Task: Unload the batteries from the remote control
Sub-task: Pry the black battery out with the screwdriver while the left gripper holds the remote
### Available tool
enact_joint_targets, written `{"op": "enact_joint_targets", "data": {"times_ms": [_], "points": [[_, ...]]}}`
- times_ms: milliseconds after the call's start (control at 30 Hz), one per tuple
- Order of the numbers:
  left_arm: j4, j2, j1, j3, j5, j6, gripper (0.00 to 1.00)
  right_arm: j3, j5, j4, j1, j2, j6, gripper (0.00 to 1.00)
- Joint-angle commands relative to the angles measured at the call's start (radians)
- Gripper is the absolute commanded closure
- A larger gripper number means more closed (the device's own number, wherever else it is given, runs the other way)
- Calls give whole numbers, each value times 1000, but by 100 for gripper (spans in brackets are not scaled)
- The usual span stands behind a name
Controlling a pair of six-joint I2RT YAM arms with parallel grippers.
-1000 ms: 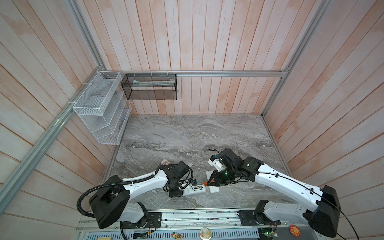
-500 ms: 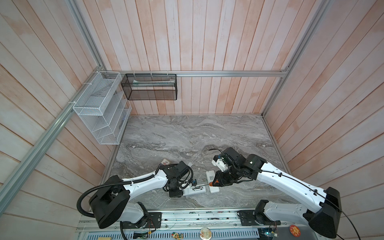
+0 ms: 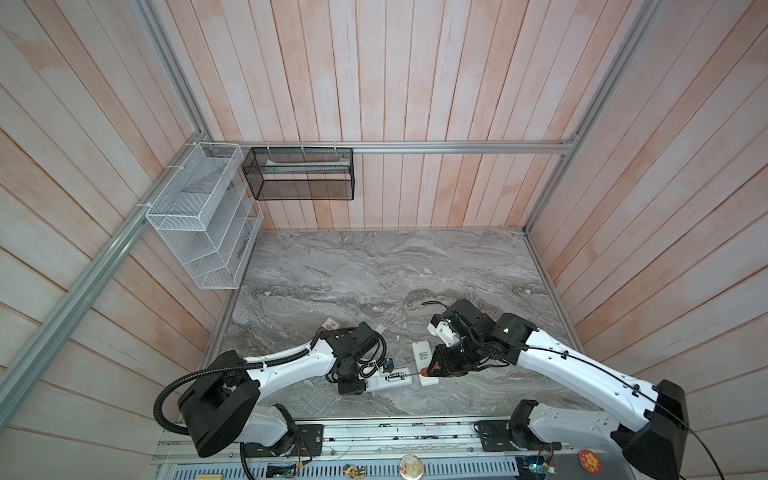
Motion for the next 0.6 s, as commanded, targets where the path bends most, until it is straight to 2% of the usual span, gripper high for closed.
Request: {"op": "enact_joint_targets", "data": {"times_ms": [0, 100, 233, 367, 567], "points": [[7, 7, 5, 18, -2, -5, 64, -19, -19, 19, -1, -22, 27, 100], [7, 12, 6, 21, -2, -9, 65, -50, -31, 55, 4, -22, 60, 100], [4, 13, 5, 25, 5, -16, 65, -65, 12, 63, 5, -22, 93, 100], [-11, 26, 10, 43, 36, -26, 66, -84, 100, 77, 21, -40, 144, 100], [-33, 38, 34, 61, 113, -33, 67, -185, 257, 154, 116, -122, 247, 100]]}}
